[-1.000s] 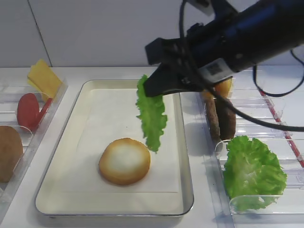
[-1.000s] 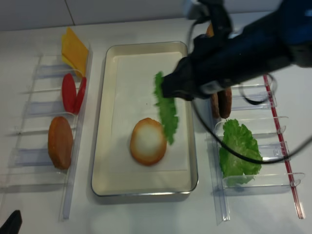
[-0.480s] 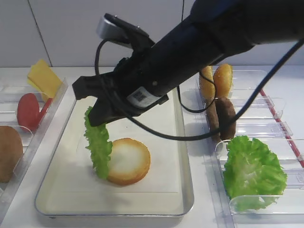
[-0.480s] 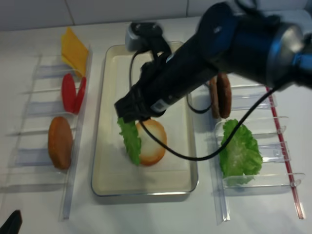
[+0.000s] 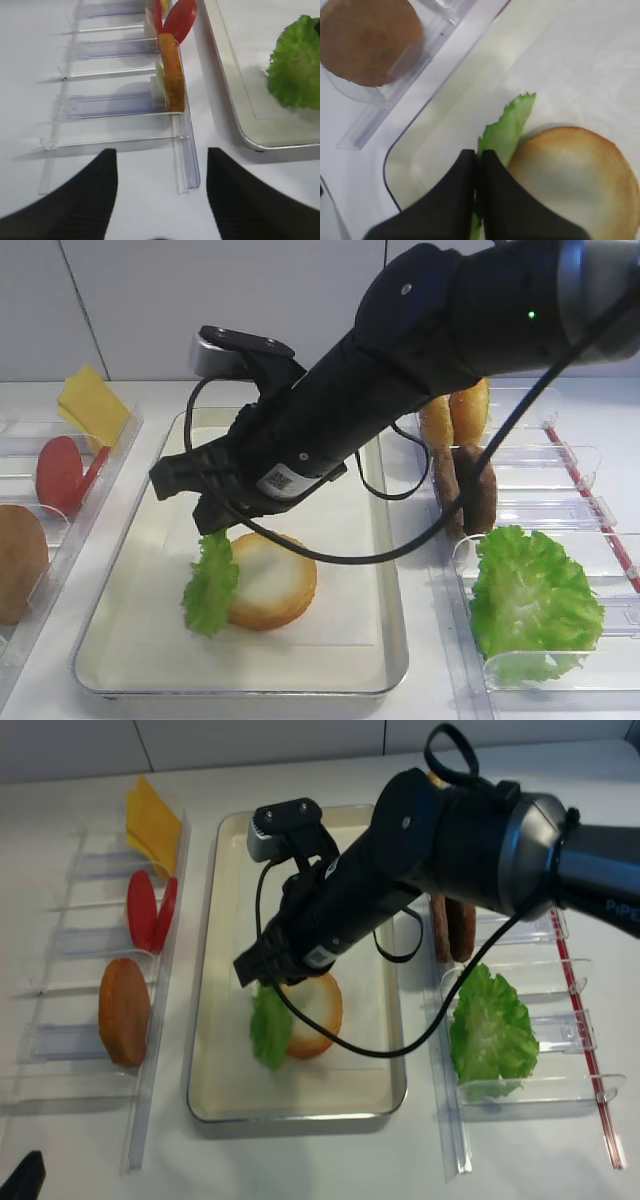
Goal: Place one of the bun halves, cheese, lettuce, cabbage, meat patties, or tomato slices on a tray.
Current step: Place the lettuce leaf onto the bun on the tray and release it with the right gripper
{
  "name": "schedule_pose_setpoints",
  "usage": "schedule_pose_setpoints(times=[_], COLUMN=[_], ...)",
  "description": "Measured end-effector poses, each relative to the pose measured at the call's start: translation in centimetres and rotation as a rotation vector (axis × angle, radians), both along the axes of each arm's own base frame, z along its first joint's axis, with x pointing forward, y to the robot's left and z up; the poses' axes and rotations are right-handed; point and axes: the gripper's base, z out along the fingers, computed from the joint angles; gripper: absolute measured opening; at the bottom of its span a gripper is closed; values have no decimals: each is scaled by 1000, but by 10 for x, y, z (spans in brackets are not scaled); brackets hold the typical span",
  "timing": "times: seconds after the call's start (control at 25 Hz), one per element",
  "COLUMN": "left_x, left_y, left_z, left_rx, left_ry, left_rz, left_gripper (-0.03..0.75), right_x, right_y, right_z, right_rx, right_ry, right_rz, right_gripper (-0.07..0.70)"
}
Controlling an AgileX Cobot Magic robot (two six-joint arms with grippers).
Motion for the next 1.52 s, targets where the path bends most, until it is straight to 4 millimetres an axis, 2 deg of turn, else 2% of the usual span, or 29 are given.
schedule_pose_setpoints(times=[0.72, 1.12, 1.24, 1.44, 1.52], left_x=[0, 0, 0, 0, 0], left_y=[0, 0, 0, 0, 0], left_z=[0, 0, 0, 0, 0], left_rx=[0, 0, 0, 0, 0], left_ry=[0, 0, 0, 0, 0], left_rz=[0, 0, 0, 0, 0], left_gripper=[361, 361, 361, 361, 361], right_x=[5, 5, 5, 6, 7], right_y=[-17, -18, -18, -18, -18], right_z=[-12, -12, -12, -12, -12], right_rx=[-237, -248, -250, -247, -244], right_ry=[-52, -54, -55, -77, -85], right_rz=[-14, -16, -16, -8, -10], right_gripper=[60, 71, 152, 418, 485])
